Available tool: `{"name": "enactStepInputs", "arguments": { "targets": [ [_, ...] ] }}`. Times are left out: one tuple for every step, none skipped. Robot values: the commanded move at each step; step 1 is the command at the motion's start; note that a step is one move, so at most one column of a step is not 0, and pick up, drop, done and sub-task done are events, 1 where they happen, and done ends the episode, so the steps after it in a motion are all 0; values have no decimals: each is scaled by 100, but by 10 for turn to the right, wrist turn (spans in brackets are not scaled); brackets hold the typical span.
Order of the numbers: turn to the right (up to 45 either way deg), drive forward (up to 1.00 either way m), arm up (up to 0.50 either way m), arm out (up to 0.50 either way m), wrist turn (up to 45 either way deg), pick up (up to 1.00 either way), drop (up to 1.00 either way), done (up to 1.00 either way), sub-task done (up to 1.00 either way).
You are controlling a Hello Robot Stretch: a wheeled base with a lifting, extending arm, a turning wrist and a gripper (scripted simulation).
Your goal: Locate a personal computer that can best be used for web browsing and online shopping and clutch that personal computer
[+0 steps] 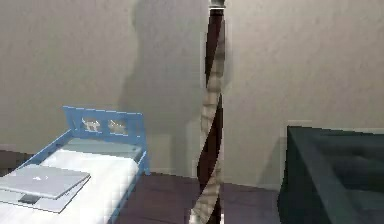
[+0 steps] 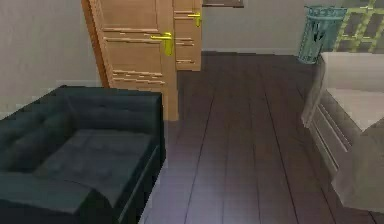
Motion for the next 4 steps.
{"name": "enactStepInputs", "arguments": {
  "targets": [
    [-450, 0, 0, 0, 0, 0, 0, 0, 0],
    [-450, 0, 0, 0, 0, 0, 0, 0, 0],
    [-390, 0, 0, 0, 0, 0, 0, 0, 0],
    [450, 0, 0, 0, 0, 0, 0, 0, 0]
  ]
}}
